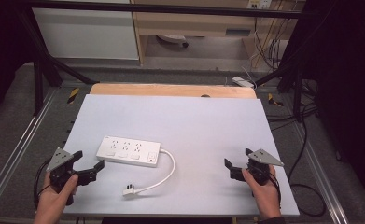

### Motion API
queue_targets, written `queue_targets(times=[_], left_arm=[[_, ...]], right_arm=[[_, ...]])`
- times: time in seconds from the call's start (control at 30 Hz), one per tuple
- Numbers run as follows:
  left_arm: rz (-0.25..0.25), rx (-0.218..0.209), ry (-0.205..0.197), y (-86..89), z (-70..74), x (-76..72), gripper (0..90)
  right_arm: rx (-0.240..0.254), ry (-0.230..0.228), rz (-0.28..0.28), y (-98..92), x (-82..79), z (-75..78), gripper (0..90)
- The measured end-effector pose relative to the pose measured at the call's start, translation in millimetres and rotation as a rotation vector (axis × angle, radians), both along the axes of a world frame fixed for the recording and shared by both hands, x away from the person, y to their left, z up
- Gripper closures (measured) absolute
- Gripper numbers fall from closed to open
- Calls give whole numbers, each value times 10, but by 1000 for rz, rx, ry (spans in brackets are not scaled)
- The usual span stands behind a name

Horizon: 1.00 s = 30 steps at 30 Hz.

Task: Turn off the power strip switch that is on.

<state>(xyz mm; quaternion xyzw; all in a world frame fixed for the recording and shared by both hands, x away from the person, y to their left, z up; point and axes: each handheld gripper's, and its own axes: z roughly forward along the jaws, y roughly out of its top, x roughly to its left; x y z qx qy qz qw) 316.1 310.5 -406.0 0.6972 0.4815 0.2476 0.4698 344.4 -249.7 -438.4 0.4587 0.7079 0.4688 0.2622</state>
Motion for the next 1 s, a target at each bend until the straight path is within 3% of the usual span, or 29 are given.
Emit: queue_targets(times=[0.63,0.83,1.0], left_arm=[[-21,-12,-44,-38,70,-77,58],[-40,-19,-48,-56,97,-86,58],[-62,-71,-50,-66,145,-91,58]], right_arm=[[10,1,-10,-21,-43,34,52],[4,-17,-10,-22,-50,45,51],[12,-15,-10,-23,-49,49,49]])
